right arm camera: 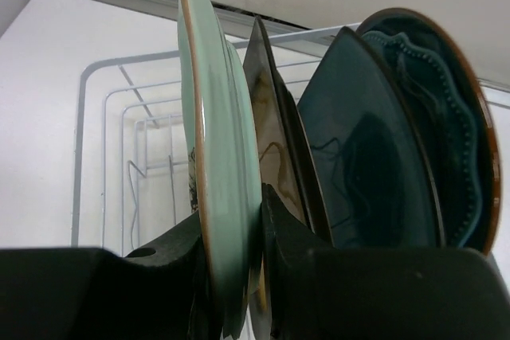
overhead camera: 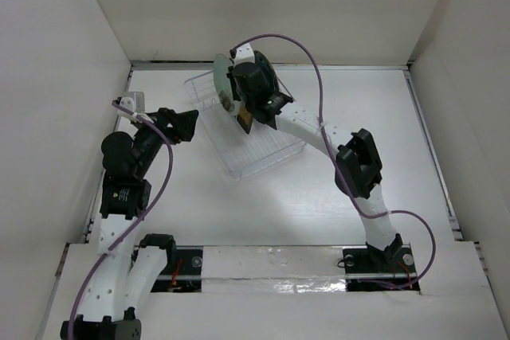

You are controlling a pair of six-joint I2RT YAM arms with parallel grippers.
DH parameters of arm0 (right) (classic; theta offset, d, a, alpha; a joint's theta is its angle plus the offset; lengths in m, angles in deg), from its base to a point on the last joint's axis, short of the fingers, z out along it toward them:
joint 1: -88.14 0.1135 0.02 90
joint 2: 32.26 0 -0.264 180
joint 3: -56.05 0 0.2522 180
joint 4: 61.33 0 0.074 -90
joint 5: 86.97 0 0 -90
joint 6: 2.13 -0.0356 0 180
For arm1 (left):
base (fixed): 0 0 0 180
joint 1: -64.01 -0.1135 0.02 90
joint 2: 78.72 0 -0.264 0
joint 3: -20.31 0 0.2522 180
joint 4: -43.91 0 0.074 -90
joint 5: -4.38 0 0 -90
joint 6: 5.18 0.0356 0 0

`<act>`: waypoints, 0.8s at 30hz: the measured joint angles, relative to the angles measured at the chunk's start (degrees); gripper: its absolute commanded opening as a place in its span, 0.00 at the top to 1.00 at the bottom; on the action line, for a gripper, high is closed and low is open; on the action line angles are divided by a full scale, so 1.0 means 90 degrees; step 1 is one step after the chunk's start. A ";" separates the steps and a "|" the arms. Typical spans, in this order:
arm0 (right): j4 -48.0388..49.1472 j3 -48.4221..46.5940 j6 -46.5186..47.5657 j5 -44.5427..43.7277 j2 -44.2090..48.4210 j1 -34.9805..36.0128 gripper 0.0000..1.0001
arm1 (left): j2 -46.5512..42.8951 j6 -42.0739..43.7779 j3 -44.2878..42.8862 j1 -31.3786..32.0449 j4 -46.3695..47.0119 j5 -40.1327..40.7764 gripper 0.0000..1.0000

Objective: Load the plates into the dish rack

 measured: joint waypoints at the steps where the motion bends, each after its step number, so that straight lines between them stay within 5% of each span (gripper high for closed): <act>1: -0.0032 -0.0056 0.0000 -0.0019 -0.0075 0.0010 1.00 | 0.0005 0.0005 0.0000 0.0000 0.0000 -0.0010 0.24; 19: 0.0046 -0.0447 0.0223 -0.0447 -0.1090 0.0478 1.00 | -0.0002 0.0034 0.0073 0.0000 -0.0005 -0.0044 0.24; 22: 0.0075 -0.0444 0.0245 -0.0520 -0.1095 0.0498 0.91 | 0.0002 0.0036 0.0085 0.0000 -0.0005 -0.0044 0.24; 24: 0.0126 -0.0398 0.0228 -0.0539 -0.1095 0.0503 0.74 | 0.0002 0.0036 0.0092 0.0000 -0.0002 -0.0041 0.24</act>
